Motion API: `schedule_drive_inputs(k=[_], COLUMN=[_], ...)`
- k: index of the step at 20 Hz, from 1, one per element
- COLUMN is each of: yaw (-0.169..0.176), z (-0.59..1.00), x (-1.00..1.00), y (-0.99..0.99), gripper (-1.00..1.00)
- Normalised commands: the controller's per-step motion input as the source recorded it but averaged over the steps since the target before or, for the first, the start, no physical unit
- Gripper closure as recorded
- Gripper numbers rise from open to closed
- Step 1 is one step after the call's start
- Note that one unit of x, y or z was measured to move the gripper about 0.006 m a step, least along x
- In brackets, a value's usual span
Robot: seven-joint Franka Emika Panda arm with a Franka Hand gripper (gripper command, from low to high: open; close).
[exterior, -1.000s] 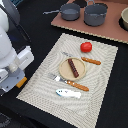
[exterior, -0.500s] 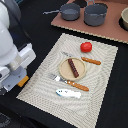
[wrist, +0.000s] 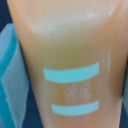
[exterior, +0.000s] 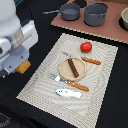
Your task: Interact with the objects in diverse but meaningful ways.
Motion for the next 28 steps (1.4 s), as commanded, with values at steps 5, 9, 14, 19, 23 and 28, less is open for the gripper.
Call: schedule_drive_inputs(k=[5, 9, 14, 19, 23, 28], yaw=[0.0, 0.0, -0.011, -0.035, -0.064, -0.066], z=[0.15, 0.19, 0.23, 0.21, 0.09, 0.01], x=[0.47, 0.59, 0.7, 0.77, 0.69, 0.71], y=[-0.29, -0.33, -0.37, -0.3, -0.25, -0.21], gripper=[1.0, 1.0, 1.0, 1.0, 1.0, 1.0])
